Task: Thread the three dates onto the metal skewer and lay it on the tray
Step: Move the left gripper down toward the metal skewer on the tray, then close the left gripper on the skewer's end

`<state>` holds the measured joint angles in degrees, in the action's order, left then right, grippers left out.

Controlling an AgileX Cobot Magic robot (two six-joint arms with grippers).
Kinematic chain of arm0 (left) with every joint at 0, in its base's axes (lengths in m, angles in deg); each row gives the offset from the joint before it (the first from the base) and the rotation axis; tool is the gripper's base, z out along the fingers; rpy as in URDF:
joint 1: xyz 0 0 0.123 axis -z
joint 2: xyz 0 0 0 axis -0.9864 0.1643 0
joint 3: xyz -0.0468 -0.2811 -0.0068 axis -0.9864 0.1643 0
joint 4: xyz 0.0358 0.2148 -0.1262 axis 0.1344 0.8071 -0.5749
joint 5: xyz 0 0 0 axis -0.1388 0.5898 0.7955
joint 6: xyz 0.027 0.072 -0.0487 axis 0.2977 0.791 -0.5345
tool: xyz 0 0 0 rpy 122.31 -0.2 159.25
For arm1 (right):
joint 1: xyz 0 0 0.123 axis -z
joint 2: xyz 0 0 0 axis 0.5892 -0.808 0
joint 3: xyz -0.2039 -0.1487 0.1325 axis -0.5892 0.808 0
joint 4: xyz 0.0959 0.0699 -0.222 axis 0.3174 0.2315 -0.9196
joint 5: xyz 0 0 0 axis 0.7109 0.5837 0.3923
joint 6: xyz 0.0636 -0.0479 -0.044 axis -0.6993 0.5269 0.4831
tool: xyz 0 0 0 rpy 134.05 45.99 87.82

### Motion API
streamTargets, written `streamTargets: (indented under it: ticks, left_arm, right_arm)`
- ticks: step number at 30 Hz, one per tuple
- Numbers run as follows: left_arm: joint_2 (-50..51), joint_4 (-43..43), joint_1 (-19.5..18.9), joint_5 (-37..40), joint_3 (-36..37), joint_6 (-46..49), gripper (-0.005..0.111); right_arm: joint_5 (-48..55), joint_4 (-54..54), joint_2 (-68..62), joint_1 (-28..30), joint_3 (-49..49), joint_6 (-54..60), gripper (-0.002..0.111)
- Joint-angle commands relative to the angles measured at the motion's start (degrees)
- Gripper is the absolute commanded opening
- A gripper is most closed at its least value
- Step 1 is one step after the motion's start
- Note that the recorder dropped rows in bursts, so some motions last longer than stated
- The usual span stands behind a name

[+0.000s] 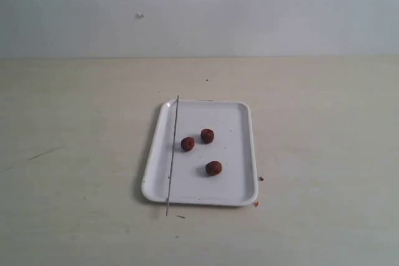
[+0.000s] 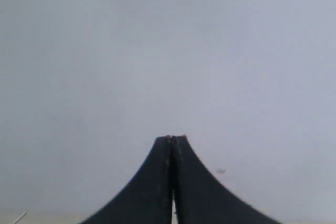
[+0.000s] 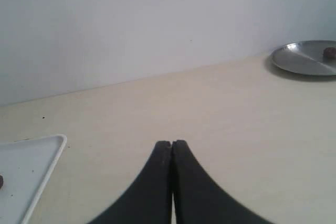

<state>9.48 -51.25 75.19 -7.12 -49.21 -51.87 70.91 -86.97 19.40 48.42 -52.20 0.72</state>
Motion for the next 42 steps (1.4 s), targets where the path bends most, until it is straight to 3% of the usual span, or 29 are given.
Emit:
streamTargets:
  ticks: [1,5,8,12,16,19,23,26,27,31,32,38,42]
  left_arm:
    - [-0.3,-1.4,-0.2,-9.6,0.0,-10.1,0.000]
    - [-0.3,-5.0,-0.2,-11.6,-2.2,-21.2,0.000]
    - [2.8,-1.8,-0.2,3.4,-9.0,-27.2,0.000]
    - [13.6,2.6,-0.2,22.3,-16.9,-26.2,0.000]
    - [27.4,-1.1,1.7,31.4,-22.0,-18.0,0.000]
    - [38.0,-11.2,5.7,35.0,-25.0,-6.3,0.000]
    - [53.9,-19.6,14.0,42.2,-31.5,5.2,0.000]
    - [63.8,-20.0,21.0,47.1,-37.3,6.0,0.000]
    - [71.7,-20.0,26.2,49.3,-41.8,5.9,0.000]
    - [83.8,-20.2,35.2,53.9,-51.3,4.5,0.000]
    - [90.2,-20.2,39.2,57.5,-57.5,4.5,0.000]
    - [105.6,-21.6,45.5,66.0,-75.1,4.5,0.001]
    - [116.3,-24.0,48.0,71.5,-87.2,7.6,0.027]
  right_arm:
    - [-0.7,0.0,0.3,0.3,0.3,-0.1,0.000]
    - [-0.7,0.0,0.3,0.3,0.3,-0.1,0.000]
    - [-0.7,0.0,0.3,0.3,0.3,-0.1,0.000]
    - [-0.7,0.0,0.3,0.3,0.3,-0.1,0.000]
    - [-0.7,0.0,0.3,0.3,0.3,-0.1,0.000]
    - [-0.7,0.0,0.3,0.3,0.3,-0.1,0.000]
    - [-0.7,0.0,0.3,0.3,0.3,-0.1,0.000]
    - [-0.7,0.0,0.3,0.3,0.3,-0.1,0.000]
    - [-0.7,0.0,0.3,0.3,0.3,-0.1,0.000]
    - [-0.7,0.0,0.3,0.3,0.3,-0.1,0.000]
    - [-0.7,0.0,0.3,0.3,0.3,-0.1,0.000]
    - [-0.7,0.0,0.3,0.3,0.3,-0.1,0.000]
    - [-0.7,0.0,0.3,0.3,0.3,-0.1,0.000]
